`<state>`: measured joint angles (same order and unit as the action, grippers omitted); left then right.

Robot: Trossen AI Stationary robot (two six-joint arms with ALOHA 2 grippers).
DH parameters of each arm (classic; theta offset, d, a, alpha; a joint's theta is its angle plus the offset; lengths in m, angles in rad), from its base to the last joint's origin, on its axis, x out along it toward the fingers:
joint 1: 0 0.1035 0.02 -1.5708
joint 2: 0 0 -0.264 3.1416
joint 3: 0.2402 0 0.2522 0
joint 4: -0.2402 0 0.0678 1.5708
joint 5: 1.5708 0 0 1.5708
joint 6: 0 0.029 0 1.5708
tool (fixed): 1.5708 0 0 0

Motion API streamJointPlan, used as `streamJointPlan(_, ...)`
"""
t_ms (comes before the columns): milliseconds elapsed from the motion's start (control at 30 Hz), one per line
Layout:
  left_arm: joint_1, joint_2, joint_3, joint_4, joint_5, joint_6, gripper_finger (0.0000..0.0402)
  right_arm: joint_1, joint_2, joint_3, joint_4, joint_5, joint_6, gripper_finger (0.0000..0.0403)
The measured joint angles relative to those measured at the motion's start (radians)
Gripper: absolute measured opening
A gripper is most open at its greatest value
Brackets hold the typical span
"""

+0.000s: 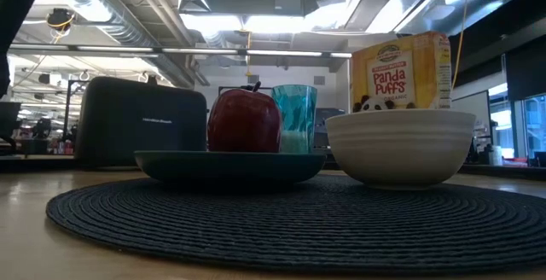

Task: Arrange a breakfast setting
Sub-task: Put the spoon on the tablemat to the left of the green plate

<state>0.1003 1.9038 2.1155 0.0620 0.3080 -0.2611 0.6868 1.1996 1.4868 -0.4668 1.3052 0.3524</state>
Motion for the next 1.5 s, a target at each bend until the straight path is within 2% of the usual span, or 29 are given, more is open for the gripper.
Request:
streamJointPlan(100, 0.007, 0.000, 0.000, 0.002, -0.002, 0.001, 0.0032, 0.000, -0.015, 0.000, 0.006, -0.008, -0.012, 0.0003)
streamJointPlan(233, 0.013, 0.000, 0.000, 0.002, -0.001, 0.001, 0.0005, 0.000, -0.031, 0.000, 0.003, -0.031, -0.012, 0.0003)
streamJointPlan(333, 0.017, 0.000, 0.000, 0.002, 0.005, 0.001, 0.0001, -0.001, -0.037, 0.000, -0.002, -0.062, -0.016, 0.0003)
streamJointPlan(533, 0.017, 0.000, 0.000, 0.000, 0.003, 0.000, 0.0001, -0.014, -0.037, 0.000, -0.030, -0.056, -0.016, 0.0003)
streamJointPlan(667, 0.017, 0.000, 0.000, -0.004, -0.003, -0.022, 0.0016, -0.033, -0.040, 0.000, -0.031, -0.079, -0.018, 0.0003)
streamJointPlan(867, 0.015, 0.000, 0.000, -0.004, 0.001, -0.025, 0.0061, -0.068, -0.042, 0.000, -0.031, -0.154, -0.020, 0.0003)
streamJointPlan(967, 0.015, 0.000, 0.000, -0.002, 0.001, -0.025, 0.0069, -0.068, -0.042, 0.000, -0.031, -0.153, -0.020, 0.0003)
streamJointPlan(1100, 0.015, 0.000, 0.000, -0.002, -0.002, -0.025, 0.0053, -0.066, -0.041, 0.000, -0.032, -0.147, -0.020, 0.0003)
streamJointPlan(1233, 0.016, 0.000, 0.000, -0.002, -0.001, -0.020, 0.0014, -0.066, -0.041, 0.000, -0.033, -0.159, -0.018, 0.0003)
streamJointPlan(1333, 0.021, 0.000, 0.001, -0.005, 0.026, -0.020, 0.0006, -0.066, -0.041, 0.000, -0.032, -0.186, 0.002, 0.0008)
streamJointPlan(1500, 0.021, -0.002, 0.002, -0.098, 0.027, -0.023, 0.0003, -0.066, -0.043, 0.000, -0.034, -0.151, 0.029, 0.0059)
